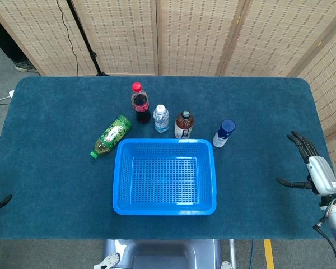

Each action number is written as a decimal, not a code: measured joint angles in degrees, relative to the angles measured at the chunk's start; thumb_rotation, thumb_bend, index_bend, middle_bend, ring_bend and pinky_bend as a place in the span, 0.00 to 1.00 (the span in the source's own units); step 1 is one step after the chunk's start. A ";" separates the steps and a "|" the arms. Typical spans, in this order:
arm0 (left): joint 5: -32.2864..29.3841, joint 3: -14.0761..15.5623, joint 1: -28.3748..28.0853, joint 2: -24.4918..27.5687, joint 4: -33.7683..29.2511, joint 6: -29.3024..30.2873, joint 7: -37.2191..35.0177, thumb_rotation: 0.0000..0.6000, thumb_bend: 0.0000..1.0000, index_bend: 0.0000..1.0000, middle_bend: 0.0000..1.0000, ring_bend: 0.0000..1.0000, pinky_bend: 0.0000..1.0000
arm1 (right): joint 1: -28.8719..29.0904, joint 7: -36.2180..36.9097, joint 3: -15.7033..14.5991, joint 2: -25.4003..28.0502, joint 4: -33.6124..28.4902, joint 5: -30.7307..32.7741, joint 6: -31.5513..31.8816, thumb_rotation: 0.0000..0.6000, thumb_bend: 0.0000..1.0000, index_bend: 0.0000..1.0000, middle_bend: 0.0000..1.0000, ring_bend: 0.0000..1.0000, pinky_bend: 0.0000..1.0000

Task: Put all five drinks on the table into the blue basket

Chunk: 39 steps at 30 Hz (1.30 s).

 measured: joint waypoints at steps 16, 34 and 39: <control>-1.92 -0.59 -0.75 -0.01 -0.82 -2.09 1.94 1.00 0.15 0.00 0.00 0.00 0.00 | 17.00 30.64 0.00 -12.19 23.62 0.16 -19.24 1.00 0.00 0.00 0.00 0.00 0.00; -6.29 -1.87 -2.50 -0.45 -0.97 -6.28 4.30 1.00 0.15 0.00 0.00 0.00 0.00 | 24.71 29.74 1.36 -22.49 30.92 4.29 -27.25 1.00 0.00 0.00 0.00 0.00 0.00; -7.28 -2.30 -2.66 -0.46 -0.97 -6.70 4.30 1.00 0.15 0.00 0.00 0.00 0.00 | 26.20 27.75 2.76 -26.31 34.83 6.93 -29.04 1.00 0.00 0.00 0.03 0.02 0.00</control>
